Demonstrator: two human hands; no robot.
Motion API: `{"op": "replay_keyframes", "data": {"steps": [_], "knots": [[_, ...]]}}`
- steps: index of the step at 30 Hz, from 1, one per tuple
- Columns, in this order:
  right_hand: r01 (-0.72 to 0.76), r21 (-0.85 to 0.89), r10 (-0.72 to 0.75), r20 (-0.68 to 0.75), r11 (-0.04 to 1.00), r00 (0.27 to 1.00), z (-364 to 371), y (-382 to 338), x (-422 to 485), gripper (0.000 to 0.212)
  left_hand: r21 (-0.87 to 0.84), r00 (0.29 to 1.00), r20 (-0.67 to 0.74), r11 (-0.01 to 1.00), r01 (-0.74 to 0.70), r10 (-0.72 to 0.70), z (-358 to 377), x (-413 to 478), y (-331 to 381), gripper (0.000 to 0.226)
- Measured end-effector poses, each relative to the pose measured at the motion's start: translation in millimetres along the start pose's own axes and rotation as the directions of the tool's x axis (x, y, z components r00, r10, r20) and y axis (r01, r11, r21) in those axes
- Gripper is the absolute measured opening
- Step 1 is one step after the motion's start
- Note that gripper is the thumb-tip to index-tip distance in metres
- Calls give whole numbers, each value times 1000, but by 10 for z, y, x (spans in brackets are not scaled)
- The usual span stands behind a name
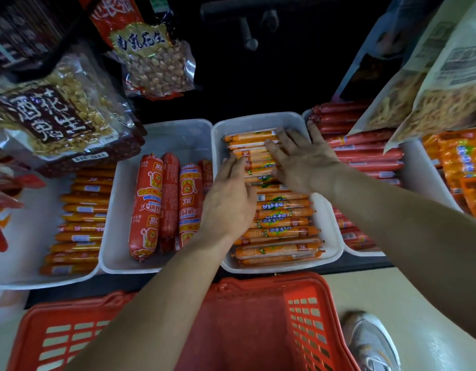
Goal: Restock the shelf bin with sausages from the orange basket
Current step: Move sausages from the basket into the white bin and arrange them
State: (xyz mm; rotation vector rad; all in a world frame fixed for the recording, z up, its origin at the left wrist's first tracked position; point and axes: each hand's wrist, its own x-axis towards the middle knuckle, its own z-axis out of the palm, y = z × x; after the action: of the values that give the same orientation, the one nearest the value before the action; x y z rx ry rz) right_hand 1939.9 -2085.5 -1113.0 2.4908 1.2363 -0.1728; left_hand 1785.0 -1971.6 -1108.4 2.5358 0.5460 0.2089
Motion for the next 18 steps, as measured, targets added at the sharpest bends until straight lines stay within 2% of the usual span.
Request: {"op": "replay_keyframes", "data": {"steps": [2,4,6,11,16,18], "knots": [[12,-14,-13,-10,1000,1000,64,-74,-115,69,-50,999,29,998,47,-46,38,107,21,57],[18,-6,-18,-21,1000,1000,120,-86,-229,68,-143,982,75,973,180,-171,136,266,17,62],[2,18,-1,-28,1000,1000,146,-46,-287,69,-211,967,74,944,253,-243,254,424,10,68],[-46,152,68,-146,987,987,203,-52,-308,70,-249,918,44,886,391,-393,439,738,-46,83],[-43,255,85,-158,966,984,237,-68,-323,69,-213,900,-23,881,422,-436,515,926,4,91],[-31,260,75,-163,965,984,246,-64,-324,68,-245,905,-37,882,402,-423,484,989,-6,79]]}}
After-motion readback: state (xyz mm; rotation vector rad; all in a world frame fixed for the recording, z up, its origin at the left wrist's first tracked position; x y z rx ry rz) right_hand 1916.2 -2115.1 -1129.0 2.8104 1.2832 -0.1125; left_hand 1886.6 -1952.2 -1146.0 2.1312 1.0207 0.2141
